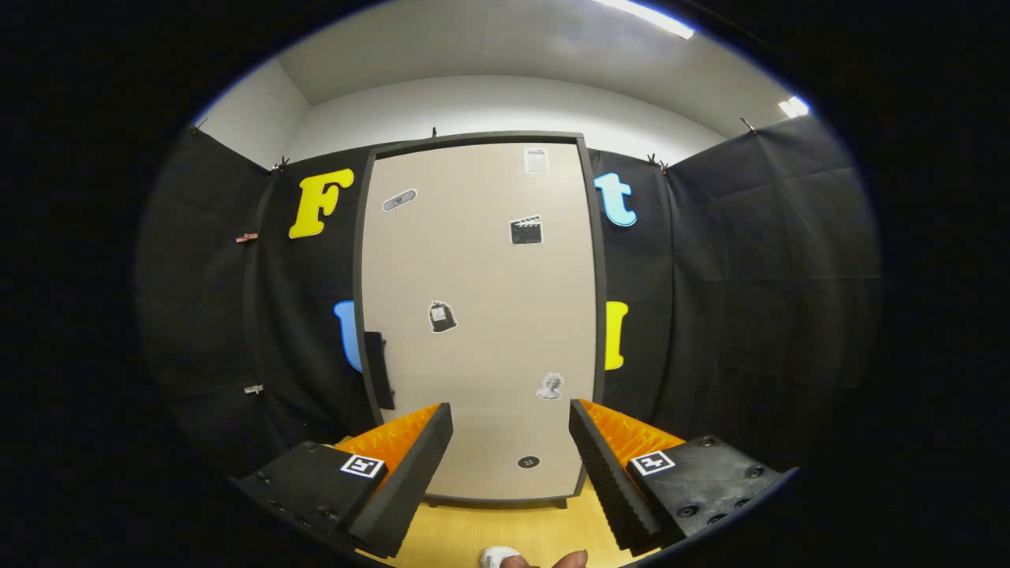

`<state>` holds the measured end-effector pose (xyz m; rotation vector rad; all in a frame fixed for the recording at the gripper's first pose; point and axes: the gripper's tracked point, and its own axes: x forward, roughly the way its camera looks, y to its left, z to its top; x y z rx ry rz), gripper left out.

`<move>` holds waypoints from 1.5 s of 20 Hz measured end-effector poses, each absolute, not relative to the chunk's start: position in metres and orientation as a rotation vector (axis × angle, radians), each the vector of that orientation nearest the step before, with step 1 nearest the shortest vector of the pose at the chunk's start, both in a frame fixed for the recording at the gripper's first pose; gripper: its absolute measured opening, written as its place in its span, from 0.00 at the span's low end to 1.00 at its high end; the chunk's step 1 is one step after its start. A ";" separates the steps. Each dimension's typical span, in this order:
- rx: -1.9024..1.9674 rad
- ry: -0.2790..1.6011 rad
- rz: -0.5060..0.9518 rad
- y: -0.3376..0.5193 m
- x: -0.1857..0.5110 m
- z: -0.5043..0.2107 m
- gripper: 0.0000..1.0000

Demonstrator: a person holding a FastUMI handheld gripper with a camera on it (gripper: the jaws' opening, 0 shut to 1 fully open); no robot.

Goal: Open the shoe cabinet door, grab the shoes and put them into the shoe cabinet, then close the shoe cabinet door.

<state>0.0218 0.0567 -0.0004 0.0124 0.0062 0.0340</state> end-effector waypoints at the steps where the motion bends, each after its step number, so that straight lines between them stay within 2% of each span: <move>1: 0.024 0.006 0.044 0.069 0.027 0.000 0.97; 12: 0.052 0.018 0.084 0.185 0.122 -0.024 0.99; 23: 0.010 0.102 0.072 0.234 0.203 -0.078 0.98; 27: 0.016 0.144 0.053 0.238 0.217 -0.096 0.74; 29: 0.039 0.101 0.037 0.239 0.216 -0.088 0.54; 30: 0.039 0.078 0.027 0.238 0.217 -0.082 0.47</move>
